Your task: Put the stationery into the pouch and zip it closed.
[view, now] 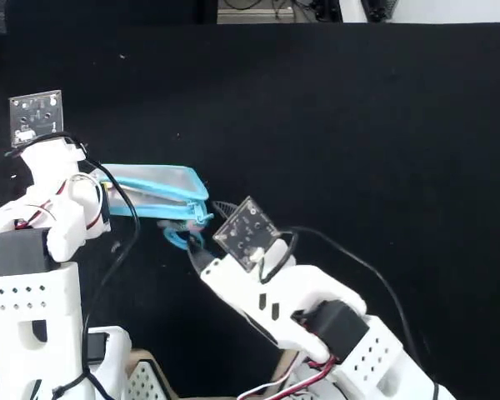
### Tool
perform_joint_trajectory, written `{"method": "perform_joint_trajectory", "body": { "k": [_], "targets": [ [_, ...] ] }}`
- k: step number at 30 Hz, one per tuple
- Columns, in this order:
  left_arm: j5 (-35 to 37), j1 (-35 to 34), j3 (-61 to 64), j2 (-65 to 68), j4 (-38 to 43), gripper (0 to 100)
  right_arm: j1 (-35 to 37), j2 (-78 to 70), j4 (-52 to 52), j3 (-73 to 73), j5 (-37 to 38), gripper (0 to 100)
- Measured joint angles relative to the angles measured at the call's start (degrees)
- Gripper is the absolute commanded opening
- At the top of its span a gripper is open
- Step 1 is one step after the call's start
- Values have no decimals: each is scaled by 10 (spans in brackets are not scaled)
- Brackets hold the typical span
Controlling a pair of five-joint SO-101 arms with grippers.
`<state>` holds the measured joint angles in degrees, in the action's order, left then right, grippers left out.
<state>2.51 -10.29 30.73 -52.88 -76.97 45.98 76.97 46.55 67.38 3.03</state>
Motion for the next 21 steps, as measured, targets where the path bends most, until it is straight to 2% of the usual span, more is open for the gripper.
{"method": "perform_joint_trajectory", "body": {
  "k": [5, 9, 11, 15, 21],
  "targets": [
    [0, 0, 0, 0, 0, 33, 0, 3, -18, 1, -13, 177],
    [0, 0, 0, 0, 0, 33, -1, 4, -18, 1, -13, 47],
    [0, 0, 0, 0, 0, 33, -4, 4, -10, 1, -1, 20],
    [0, -3, 0, 0, 0, 33, -4, 4, -4, 1, 37, 19],
    [0, -4, 0, 0, 0, 33, -4, 4, -4, 1, 50, 38]
  ]
}}
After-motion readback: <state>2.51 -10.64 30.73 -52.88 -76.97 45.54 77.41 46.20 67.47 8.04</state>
